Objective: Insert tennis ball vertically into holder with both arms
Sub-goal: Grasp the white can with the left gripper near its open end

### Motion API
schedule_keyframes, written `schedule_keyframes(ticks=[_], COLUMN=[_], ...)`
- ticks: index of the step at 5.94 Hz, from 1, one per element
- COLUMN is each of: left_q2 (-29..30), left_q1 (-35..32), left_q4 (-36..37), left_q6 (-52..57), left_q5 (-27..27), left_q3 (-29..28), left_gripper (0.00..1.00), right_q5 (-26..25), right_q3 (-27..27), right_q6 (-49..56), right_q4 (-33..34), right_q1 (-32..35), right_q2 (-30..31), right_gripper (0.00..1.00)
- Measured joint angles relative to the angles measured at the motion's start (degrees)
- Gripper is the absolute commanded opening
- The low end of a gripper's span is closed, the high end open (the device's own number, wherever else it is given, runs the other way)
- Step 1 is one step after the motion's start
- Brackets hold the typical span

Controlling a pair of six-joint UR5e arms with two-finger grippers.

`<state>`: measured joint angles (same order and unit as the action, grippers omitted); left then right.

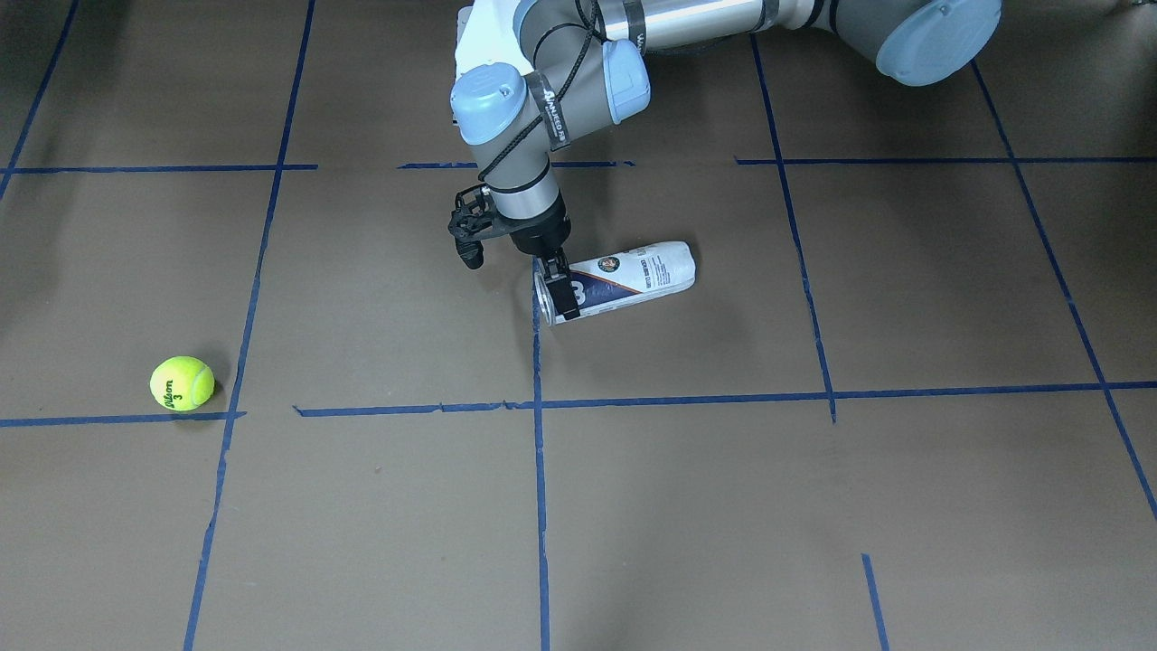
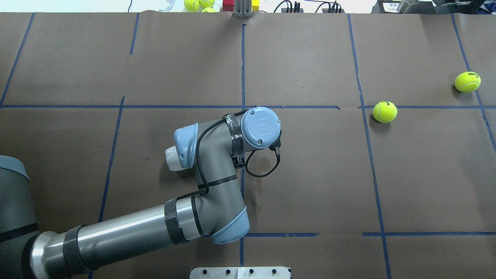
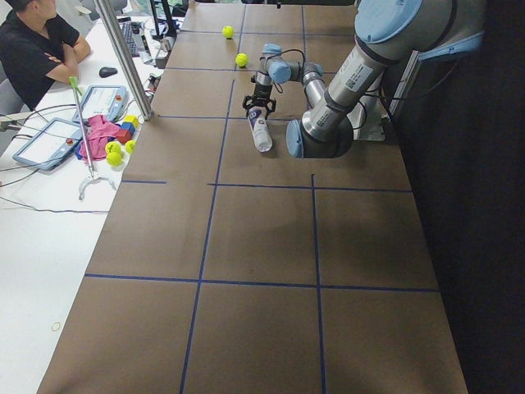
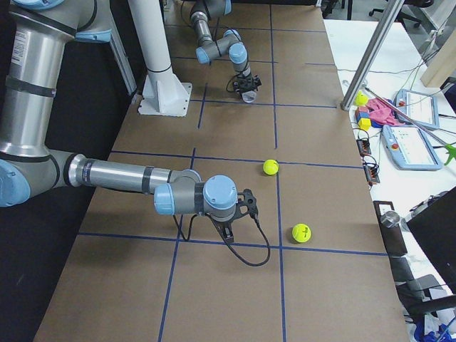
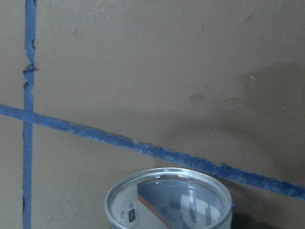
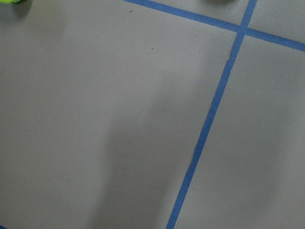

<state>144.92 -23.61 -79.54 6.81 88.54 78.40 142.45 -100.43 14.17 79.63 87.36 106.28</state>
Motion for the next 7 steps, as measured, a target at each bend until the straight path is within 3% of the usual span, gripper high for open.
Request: schedule_keyframes(ticks=[2,3,5,7], left_q2=[-0.1,-0.2,-0.3,-0.3], left_q1=[0.3,0.3,0.4,0.3], left_q4=[0.0,-0.1,-0.3,-0.5], left_q6=[0.0,0.0,0.0,0.1], left_q5=[-0.3,-0.3,-0.3,-0.2], left_q3=[-0.8,-0.8,-0.8,-0.6], left_gripper=[1.0,0.95,0.77,0.69], right_q5=[0.0,0.0,0.0,0.0], right_q3=[0.3,0.3,0.3,0.4], right_q6=[-0.1,-0.1,-0.1,0.0], right_q4=[0.0,0.0,0.0,0.0], right_q1=[0.0,0.0,0.0,0.0], right_q2=[0.0,0.0,0.0,0.0], right_gripper=[1.0,1.0,1.0,1.0])
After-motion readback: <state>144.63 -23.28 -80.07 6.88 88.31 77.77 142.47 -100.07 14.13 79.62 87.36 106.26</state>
